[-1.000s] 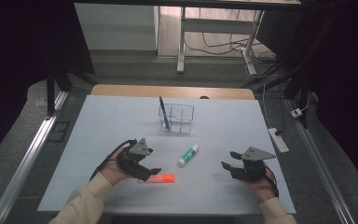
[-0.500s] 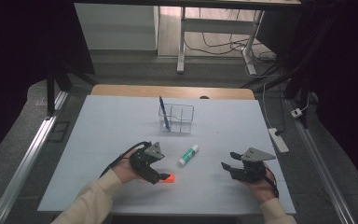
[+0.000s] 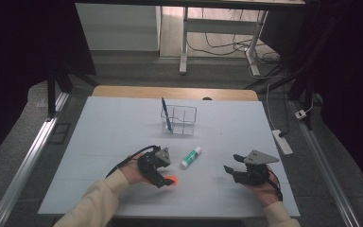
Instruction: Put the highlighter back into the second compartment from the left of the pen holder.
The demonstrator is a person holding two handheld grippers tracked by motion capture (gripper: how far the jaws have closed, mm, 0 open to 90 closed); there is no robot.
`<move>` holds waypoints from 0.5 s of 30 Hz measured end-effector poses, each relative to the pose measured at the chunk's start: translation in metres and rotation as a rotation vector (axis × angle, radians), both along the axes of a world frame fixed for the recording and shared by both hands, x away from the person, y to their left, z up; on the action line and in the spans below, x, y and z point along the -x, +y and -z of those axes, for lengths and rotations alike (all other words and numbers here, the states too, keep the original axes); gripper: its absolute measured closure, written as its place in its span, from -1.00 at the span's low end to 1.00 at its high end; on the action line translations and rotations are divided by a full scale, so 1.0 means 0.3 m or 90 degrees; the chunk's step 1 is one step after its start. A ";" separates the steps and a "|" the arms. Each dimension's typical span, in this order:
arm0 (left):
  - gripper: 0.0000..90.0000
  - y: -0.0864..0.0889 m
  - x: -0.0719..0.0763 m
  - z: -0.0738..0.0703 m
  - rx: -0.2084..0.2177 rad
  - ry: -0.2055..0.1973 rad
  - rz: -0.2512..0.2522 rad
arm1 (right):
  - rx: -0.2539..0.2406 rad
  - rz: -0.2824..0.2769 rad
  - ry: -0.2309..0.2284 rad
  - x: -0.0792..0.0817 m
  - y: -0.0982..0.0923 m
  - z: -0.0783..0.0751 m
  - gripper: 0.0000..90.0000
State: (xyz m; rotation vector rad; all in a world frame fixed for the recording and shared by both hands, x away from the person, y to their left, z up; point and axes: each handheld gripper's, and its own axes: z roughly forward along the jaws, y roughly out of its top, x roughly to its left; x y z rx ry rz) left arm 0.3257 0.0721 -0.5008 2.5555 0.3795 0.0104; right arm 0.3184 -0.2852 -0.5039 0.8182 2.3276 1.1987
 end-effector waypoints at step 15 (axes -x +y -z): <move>-0.04 -0.065 -0.005 0.032 -0.062 0.014 0.058 | 0.017 0.000 0.003 0.004 -0.001 0.007 -0.17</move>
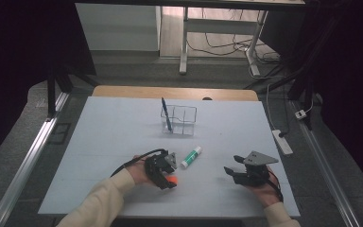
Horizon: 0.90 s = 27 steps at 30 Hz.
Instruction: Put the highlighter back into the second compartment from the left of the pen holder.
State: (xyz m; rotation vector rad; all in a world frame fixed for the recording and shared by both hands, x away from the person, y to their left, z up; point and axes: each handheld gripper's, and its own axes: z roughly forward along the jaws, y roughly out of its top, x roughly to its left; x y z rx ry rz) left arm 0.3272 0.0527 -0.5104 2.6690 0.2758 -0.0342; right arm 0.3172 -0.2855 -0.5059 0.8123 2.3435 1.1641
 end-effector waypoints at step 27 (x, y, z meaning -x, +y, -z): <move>0.48 0.016 0.028 -0.048 0.004 -0.068 -0.034 | 0.011 0.001 -0.006 -0.001 0.000 0.002 -0.17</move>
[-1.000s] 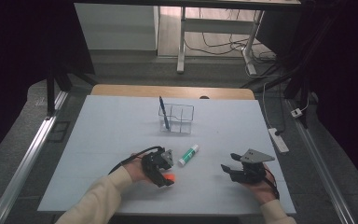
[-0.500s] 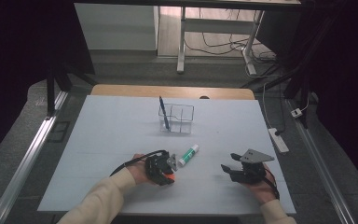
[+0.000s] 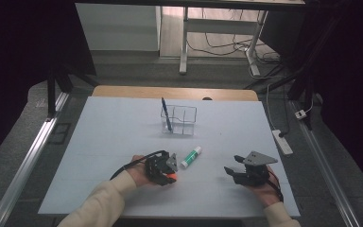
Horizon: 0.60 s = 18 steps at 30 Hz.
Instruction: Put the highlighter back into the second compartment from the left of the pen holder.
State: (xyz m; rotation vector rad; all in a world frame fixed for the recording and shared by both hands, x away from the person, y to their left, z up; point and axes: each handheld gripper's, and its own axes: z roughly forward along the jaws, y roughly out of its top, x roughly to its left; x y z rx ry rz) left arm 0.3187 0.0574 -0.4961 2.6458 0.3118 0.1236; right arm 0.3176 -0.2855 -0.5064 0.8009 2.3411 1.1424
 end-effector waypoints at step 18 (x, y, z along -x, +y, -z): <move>0.48 0.149 -0.034 -0.114 0.147 -0.049 -0.095 | 0.005 0.005 0.001 -0.003 -0.004 0.001 -0.17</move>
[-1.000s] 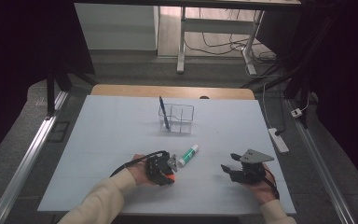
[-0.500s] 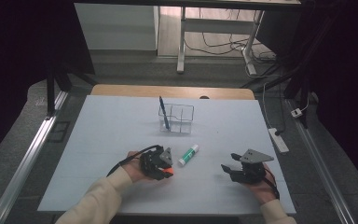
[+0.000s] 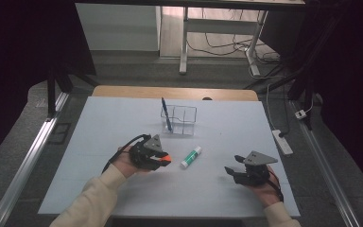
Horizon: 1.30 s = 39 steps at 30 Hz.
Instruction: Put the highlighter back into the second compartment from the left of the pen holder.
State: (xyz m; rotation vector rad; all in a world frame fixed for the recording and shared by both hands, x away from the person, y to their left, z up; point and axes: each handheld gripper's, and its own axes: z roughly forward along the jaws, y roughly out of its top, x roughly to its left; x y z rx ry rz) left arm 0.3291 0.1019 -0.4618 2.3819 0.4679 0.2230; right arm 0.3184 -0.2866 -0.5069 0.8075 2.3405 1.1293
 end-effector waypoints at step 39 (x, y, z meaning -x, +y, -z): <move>0.48 0.164 -0.012 -0.073 0.155 -0.052 -0.124 | -0.002 0.004 -0.001 -0.003 -0.009 0.000 -0.17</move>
